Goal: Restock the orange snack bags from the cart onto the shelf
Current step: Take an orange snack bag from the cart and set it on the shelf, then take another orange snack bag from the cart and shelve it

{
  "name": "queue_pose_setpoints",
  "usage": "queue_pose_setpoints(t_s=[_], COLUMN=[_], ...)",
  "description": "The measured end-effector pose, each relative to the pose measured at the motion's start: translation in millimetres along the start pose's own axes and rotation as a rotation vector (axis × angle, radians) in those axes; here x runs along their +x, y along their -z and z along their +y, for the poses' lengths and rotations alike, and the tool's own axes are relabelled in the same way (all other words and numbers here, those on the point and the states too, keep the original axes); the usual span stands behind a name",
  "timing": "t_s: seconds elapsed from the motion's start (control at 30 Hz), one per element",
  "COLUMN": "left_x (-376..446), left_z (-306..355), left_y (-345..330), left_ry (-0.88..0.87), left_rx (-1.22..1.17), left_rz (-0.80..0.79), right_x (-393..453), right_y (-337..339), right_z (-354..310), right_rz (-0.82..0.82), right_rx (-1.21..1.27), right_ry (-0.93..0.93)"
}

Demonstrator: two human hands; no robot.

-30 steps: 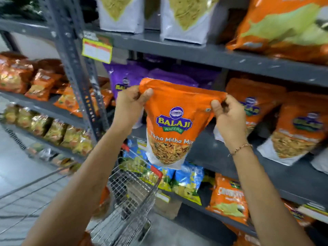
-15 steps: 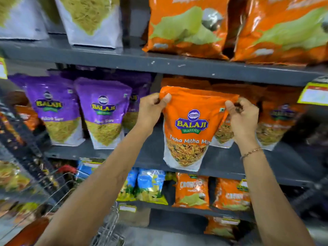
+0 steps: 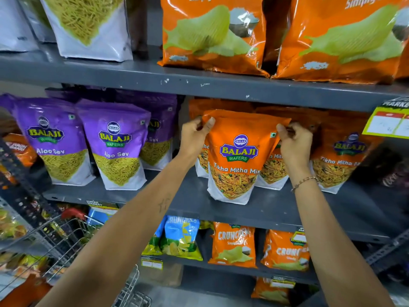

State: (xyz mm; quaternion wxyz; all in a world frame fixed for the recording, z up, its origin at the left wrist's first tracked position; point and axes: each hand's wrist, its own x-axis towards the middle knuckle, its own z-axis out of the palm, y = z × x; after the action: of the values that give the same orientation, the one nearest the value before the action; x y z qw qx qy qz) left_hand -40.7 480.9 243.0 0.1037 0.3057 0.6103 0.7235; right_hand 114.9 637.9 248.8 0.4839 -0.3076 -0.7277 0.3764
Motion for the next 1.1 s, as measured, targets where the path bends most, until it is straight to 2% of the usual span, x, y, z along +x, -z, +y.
queue_pose_setpoints(t_s=[0.47,0.53,0.6,0.63,0.67,0.7,0.87,0.97,1.1], left_x=[1.1,-1.1,-7.7,-12.5,-18.1,-24.0,-79.6,-135.7,-217.8], left_z=[-20.8,-20.4,-21.7,-23.8,-26.7,-31.2,-57.7,-71.2,-85.5], left_y=[6.2,7.6,14.9,22.3,32.8,46.4,157.3,248.5,354.2], left_ry=[0.027,0.039,0.007,-0.014,-0.021,-0.02,0.076,0.219,0.408], left_rx=[0.094,0.113,0.179,0.205,0.22,0.231,0.426,0.485,0.611], left_rz=[-0.094,-0.092,-0.026,0.022,0.059,0.082,0.134,0.31,0.538], right_x=[-9.7,-17.7,-36.0,-49.8,-65.8,-83.3,-170.9,-221.0,-284.5], right_y=[-9.6,-11.9,-18.5,-25.0,-35.1,-48.4,-142.0,-203.0,-279.8], right_z=[14.2,14.4,11.4,8.6,6.3,4.3,-9.4,-24.9,-44.8], right_rz=[0.099,0.205,0.381,0.428,0.405,0.319,-0.326,-0.718,-1.137], right_rx=[0.025,0.087,0.152,0.168,0.179,0.196,0.229,0.224,0.085], right_ry=[-0.011,-0.052,-0.009,0.032,0.058,0.069,0.058,0.032,0.129])
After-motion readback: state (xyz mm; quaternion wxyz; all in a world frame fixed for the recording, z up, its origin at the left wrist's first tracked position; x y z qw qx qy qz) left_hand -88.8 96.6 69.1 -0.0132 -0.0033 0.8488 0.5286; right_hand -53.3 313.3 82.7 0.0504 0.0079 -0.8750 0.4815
